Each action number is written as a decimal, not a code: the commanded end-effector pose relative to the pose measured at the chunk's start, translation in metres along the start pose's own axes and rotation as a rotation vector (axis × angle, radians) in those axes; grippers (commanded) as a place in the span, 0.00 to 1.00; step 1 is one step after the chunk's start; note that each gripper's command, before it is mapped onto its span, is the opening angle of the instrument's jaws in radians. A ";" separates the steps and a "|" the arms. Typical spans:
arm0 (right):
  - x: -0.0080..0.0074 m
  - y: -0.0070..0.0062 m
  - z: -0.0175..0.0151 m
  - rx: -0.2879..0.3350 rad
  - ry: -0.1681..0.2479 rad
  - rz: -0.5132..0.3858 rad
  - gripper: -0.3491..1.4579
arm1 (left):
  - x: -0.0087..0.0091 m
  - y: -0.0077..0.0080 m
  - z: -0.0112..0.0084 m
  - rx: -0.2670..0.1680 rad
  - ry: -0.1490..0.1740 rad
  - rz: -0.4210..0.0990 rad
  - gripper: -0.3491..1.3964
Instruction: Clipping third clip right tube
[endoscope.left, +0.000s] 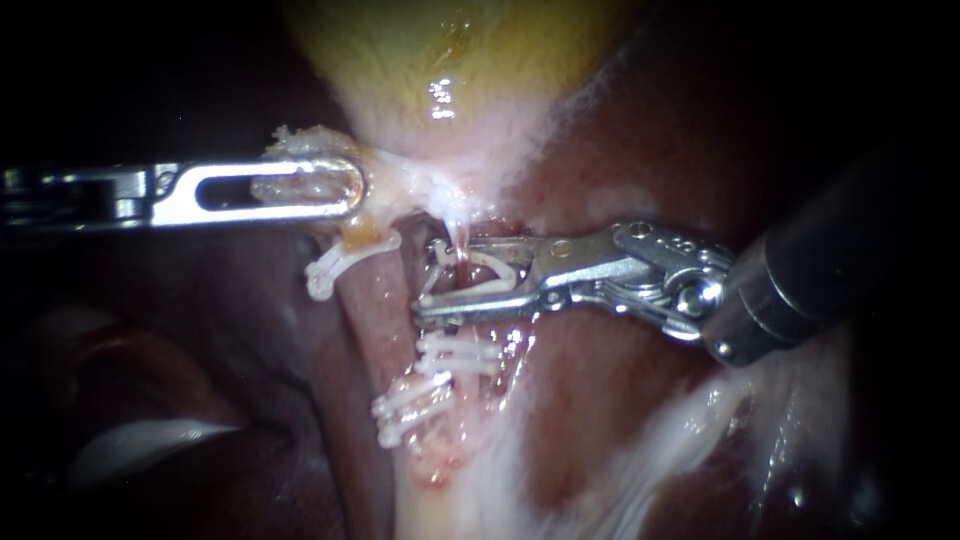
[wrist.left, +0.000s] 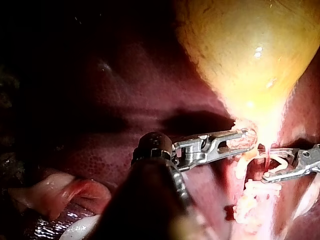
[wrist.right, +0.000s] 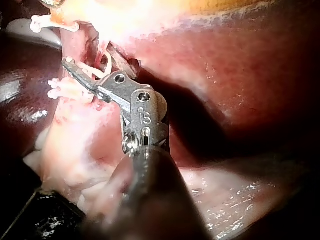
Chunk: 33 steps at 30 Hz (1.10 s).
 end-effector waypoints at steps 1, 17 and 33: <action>0.0000 -0.0001 0.0000 0.000 0.004 0.000 0.47 | 0.0000 0.0000 0.0000 0.000 0.000 0.000 0.00; 0.0011 -0.0022 0.0003 0.155 0.113 0.073 0.47 | 0.0001 0.0000 0.0000 0.000 0.000 0.001 0.00; 0.0016 -0.0029 0.0006 0.187 0.130 0.083 0.46 | 0.0001 0.0000 0.0000 0.000 -0.001 0.001 0.00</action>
